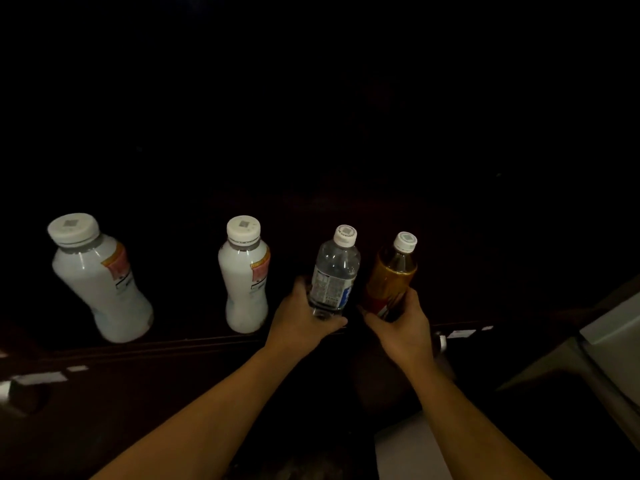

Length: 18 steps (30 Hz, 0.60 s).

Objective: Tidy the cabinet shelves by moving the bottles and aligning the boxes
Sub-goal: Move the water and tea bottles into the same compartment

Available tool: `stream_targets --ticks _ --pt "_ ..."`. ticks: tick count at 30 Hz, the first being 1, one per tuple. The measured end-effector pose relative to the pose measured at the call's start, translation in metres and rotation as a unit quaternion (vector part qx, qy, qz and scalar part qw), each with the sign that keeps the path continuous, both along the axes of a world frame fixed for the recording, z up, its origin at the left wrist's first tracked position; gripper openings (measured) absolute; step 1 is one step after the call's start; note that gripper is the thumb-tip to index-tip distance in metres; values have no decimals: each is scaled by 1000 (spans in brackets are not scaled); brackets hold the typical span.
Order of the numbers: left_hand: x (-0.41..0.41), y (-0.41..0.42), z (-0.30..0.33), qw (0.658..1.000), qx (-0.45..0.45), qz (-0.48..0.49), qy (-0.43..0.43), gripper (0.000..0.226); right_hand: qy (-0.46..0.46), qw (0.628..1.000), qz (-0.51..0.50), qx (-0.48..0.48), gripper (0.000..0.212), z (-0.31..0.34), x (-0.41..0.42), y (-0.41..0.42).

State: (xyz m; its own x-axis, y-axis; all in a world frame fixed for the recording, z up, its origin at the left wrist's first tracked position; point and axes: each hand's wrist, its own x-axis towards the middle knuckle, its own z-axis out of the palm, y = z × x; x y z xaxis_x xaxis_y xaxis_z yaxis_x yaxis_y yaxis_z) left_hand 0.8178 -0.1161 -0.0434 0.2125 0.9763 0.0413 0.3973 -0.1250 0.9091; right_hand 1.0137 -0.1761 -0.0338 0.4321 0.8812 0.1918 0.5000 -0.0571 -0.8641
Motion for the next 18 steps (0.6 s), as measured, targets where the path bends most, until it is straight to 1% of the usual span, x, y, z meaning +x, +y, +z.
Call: stream_targets --ticks 4,12,14,18 --pt "10 -3 -1 1000 15 18 -10 96 7 999 46 -16 65 -3 18 3" --pt "19 -8 2 999 9 42 2 102 25 994 98 -33 75 -6 41 6" --pt "18 -10 3 999 10 44 3 103 28 993 107 -30 74 -8 43 6" --pt "17 -13 6 999 0 41 13 103 39 992 115 -37 68 -11 45 6"
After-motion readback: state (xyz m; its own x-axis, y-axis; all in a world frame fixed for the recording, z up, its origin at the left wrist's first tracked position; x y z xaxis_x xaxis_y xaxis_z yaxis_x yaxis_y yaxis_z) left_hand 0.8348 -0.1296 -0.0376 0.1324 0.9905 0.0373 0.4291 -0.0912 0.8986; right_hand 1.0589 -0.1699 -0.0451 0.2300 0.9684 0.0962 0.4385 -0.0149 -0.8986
